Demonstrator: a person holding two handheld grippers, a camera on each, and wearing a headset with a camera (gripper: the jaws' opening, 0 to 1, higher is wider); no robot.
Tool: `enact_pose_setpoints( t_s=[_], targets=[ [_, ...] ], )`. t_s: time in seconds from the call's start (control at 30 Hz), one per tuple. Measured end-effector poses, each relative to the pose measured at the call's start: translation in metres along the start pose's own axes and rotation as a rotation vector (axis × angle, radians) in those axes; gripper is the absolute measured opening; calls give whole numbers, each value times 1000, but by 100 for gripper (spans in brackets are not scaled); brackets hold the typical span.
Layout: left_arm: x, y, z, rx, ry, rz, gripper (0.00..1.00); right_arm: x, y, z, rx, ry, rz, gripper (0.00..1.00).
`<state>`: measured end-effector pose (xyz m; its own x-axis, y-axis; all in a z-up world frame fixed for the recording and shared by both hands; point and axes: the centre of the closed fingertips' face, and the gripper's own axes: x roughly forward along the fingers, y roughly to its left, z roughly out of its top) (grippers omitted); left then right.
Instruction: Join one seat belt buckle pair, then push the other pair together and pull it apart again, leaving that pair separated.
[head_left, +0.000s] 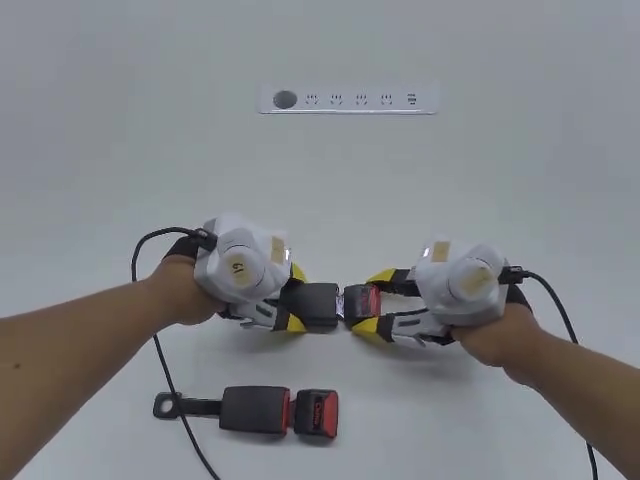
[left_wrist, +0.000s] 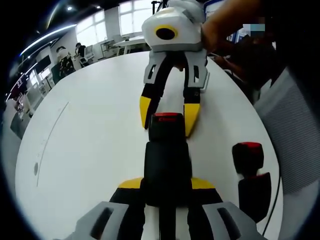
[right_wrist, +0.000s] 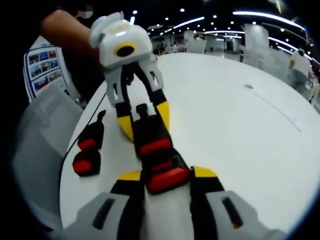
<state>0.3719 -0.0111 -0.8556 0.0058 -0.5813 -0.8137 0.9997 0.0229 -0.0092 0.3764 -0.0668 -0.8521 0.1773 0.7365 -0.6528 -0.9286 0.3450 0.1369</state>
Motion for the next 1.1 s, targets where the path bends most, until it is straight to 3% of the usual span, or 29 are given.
enact_pose_setpoints(
  t_s=[0.47,1.1],
  targets=[
    [1,0,2,-7,7,1,33,1,0,-2,27,16,-59,35],
    [1,1,2,-5,4,4,33,0,1,-3,25,24,-77,36]
  ],
)
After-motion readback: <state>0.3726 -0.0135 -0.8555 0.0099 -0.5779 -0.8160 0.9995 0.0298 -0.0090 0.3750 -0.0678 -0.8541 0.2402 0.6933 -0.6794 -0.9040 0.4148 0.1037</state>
